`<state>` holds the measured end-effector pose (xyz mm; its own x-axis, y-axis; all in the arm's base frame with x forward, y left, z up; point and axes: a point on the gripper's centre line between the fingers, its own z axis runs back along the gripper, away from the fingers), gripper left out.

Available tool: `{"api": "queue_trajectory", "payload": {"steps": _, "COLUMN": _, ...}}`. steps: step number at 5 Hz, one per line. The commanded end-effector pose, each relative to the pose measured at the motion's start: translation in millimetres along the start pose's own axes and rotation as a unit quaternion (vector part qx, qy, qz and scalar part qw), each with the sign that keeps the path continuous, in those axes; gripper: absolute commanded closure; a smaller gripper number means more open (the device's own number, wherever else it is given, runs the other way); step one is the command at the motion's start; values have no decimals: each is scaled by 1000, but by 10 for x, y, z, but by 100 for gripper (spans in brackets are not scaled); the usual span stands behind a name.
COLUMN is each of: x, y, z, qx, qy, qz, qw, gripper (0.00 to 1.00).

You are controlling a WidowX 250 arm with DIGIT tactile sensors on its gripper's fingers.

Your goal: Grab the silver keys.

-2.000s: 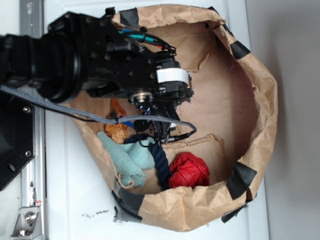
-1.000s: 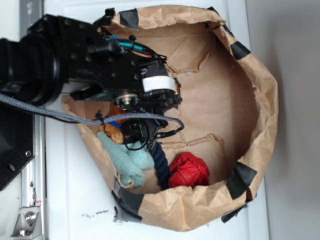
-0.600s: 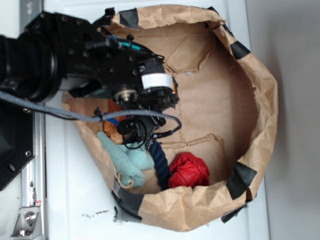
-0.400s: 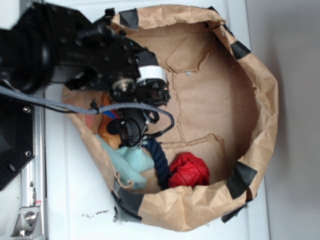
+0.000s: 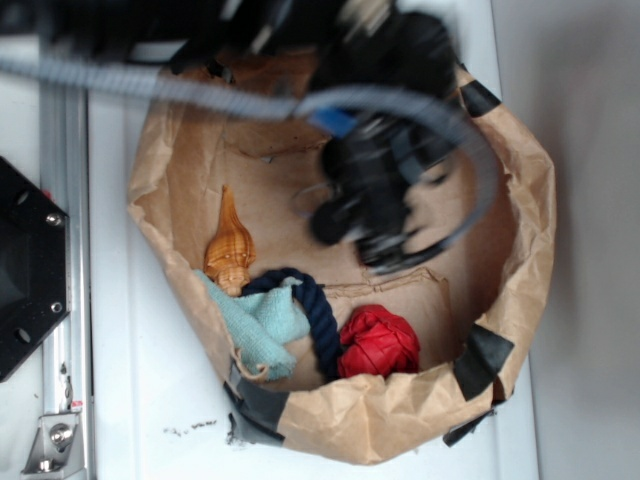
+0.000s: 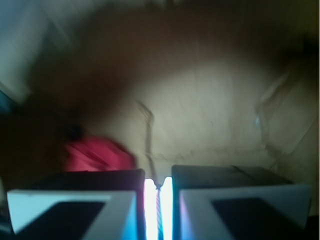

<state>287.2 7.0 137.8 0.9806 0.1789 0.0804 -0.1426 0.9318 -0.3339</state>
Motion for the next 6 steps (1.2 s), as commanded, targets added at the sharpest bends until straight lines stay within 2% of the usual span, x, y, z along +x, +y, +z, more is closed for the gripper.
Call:
{"api": "queue_trajectory", "payload": {"steps": 1, "x": 151, "y": -125, "z": 464, "qx": 9, "qy": -21, "qz": -4, "qw": 1000, "gripper": 100}}
{"api": "queue_trajectory", "payload": {"steps": 2, "x": 114, "y": -196, "z": 522, "qx": 54, "qy": -39, "qz": 4, "qw": 998, "gripper": 100}}
{"api": "queue_trajectory", "payload": {"steps": 3, "x": 70, "y": -226, "z": 564, "qx": 75, "qy": -39, "qz": 1, "qw": 996, "gripper": 100}}
{"api": "queue_trajectory", "payload": {"steps": 4, "x": -92, "y": -185, "z": 532, "qx": 63, "qy": -3, "qz": 12, "qw": 998, "gripper": 100}}
{"api": "queue_trajectory", "payload": {"steps": 5, "x": -182, "y": -140, "z": 424, "qx": 90, "qy": -14, "qz": 8, "qw": 996, "gripper": 100}}
{"api": "queue_trajectory", "payload": {"steps": 6, "x": -232, "y": -173, "z": 429, "qx": 78, "qy": -10, "qz": 4, "qw": 997, "gripper": 100}}
